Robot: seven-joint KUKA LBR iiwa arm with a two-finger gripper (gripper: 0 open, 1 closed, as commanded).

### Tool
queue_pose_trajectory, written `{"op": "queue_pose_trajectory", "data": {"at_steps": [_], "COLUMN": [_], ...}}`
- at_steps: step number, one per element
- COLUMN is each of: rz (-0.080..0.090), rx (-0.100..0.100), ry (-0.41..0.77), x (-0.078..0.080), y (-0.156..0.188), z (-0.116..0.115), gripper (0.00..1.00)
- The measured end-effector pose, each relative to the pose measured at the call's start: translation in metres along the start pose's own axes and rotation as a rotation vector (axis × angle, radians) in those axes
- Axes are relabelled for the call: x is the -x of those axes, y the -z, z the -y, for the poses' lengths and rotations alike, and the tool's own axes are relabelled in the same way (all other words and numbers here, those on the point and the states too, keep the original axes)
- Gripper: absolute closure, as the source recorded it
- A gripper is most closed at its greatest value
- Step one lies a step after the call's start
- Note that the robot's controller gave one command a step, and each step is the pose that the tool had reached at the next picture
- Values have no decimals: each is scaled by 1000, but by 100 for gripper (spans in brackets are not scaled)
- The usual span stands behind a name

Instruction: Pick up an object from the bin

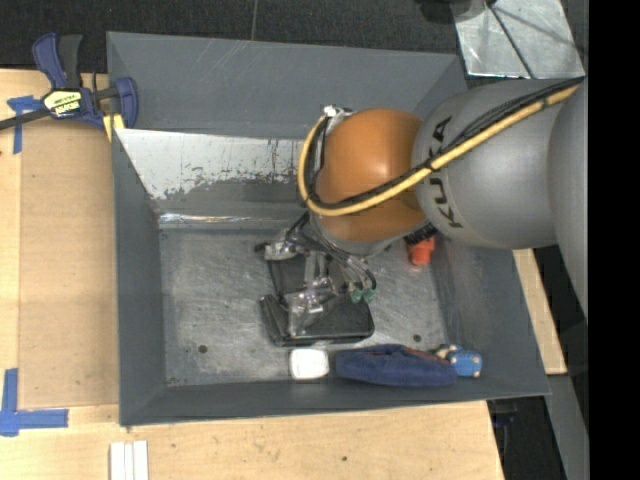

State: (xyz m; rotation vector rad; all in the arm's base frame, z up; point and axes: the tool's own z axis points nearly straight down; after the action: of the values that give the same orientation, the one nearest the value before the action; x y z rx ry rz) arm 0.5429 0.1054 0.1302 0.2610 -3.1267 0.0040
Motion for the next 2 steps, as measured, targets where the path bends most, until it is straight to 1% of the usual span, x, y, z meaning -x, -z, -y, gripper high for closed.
{"op": "queue_pose_trajectory", "data": {"at_steps": [1,2], "rz": [26,26], "rx": [8,10], "ry": [-40,-11], "x": [22,22], "y": [-15,-17], "z": [14,14], "gripper": [0,0]}}
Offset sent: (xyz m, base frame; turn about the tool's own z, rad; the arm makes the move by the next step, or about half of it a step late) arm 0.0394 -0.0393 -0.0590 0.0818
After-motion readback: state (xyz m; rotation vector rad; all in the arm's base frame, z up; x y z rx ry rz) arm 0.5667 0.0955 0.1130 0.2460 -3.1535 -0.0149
